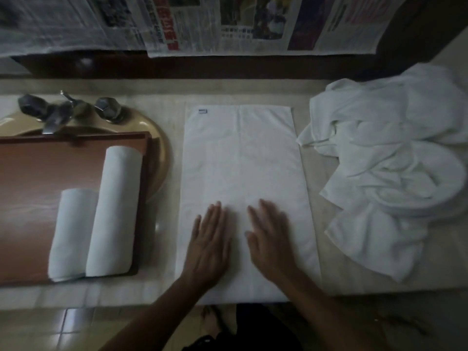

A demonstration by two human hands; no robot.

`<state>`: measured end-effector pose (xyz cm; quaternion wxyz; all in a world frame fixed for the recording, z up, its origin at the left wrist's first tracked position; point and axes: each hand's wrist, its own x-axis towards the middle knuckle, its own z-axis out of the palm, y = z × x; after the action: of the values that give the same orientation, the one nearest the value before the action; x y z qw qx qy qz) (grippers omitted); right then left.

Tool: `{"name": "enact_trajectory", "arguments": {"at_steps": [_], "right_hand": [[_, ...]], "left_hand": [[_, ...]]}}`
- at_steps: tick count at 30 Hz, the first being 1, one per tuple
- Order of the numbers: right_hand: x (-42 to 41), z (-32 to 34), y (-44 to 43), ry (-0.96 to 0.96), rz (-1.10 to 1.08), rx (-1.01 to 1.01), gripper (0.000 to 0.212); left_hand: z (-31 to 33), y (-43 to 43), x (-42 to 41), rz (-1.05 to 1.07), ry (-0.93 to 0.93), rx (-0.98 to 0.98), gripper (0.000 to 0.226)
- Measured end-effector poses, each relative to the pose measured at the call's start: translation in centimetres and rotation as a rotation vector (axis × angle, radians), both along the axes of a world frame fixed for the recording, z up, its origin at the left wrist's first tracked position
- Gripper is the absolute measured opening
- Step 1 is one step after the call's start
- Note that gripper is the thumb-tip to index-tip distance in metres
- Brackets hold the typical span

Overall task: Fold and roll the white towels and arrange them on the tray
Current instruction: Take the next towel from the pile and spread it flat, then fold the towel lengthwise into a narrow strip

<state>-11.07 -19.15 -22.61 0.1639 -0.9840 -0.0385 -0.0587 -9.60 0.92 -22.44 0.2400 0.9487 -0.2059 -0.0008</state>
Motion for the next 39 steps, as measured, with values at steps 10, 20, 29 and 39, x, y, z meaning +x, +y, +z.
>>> {"name": "enact_trajectory", "arguments": {"at_steps": [10, 20, 29, 39], "right_hand": [[-3.1, -0.4, -4.7, 0.032, -0.044, -0.045, 0.054], [-7.3, -0.3, -3.5, 0.056, -0.089, -0.055, 0.056], [-1.8, 2.5, -5.4, 0.072, -0.134, 0.198, 0.041], [19.1, 6.3, -12.5, 0.088, -0.126, 0.214, 0.043]], "left_hand": [[-0.6, 6.8, -1.9, -0.069, 0.023, 0.201, 0.061], [0.4, 7.0, -5.9, -0.043, 0.018, 0.224, 0.062], [3.7, 1.7, -4.7, 0.099, 0.089, 0.172, 0.054], [6.2, -13.8, -0.5, 0.252, 0.162, -0.087, 0.04]]}}
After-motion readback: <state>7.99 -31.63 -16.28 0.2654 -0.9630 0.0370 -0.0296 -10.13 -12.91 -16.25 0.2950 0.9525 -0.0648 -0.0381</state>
